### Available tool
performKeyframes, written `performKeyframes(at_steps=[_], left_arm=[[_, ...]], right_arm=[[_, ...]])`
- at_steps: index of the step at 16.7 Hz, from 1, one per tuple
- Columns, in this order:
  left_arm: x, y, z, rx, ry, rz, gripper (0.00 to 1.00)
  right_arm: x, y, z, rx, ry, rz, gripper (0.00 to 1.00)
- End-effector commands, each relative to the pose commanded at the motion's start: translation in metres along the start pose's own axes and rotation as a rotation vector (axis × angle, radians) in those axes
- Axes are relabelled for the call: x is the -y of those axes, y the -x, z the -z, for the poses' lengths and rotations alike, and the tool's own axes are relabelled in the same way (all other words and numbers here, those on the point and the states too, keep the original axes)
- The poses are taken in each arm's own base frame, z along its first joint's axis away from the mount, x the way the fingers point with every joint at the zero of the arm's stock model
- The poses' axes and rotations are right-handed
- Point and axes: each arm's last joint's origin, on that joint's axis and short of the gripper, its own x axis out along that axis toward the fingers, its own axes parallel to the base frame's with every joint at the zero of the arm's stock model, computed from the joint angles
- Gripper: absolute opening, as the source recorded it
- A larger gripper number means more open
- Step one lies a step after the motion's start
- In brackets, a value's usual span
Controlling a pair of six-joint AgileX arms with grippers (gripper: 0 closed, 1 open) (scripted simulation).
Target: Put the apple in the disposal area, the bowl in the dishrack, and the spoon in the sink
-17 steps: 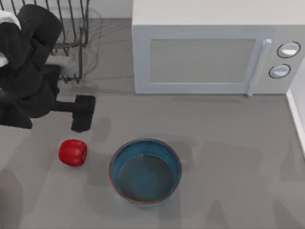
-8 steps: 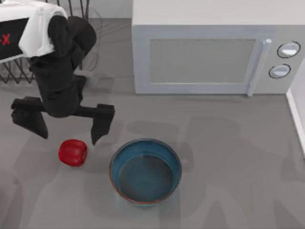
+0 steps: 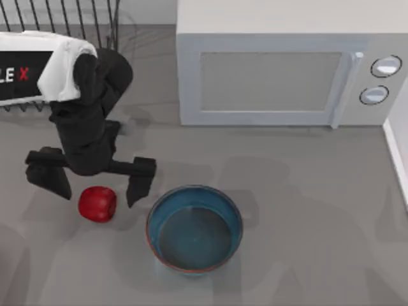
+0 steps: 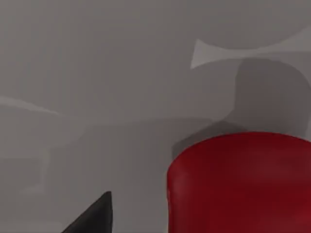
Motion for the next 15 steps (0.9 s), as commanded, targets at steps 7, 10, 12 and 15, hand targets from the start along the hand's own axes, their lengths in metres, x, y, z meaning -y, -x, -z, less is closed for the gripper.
performKeyframes(at_steps=[7, 10, 12, 15], left_arm=[[0.000, -0.028, 0.002, -0.008, 0.000, -0.002, 1.00], [0.000, -0.028, 0.002, -0.008, 0.000, -0.002, 0.77], [0.000, -0.028, 0.002, -0.008, 0.000, -0.002, 0.62], [0.000, -0.028, 0.002, -0.008, 0.000, -0.002, 0.40]], right_arm=[[0.000, 0.000, 0.000, 0.000, 0.000, 0.000, 1.00], [0.000, 0.000, 0.000, 0.000, 0.000, 0.000, 1.00], [0.000, 0.000, 0.000, 0.000, 0.000, 0.000, 1.00], [0.000, 0.000, 0.000, 0.000, 0.000, 0.000, 1.00]])
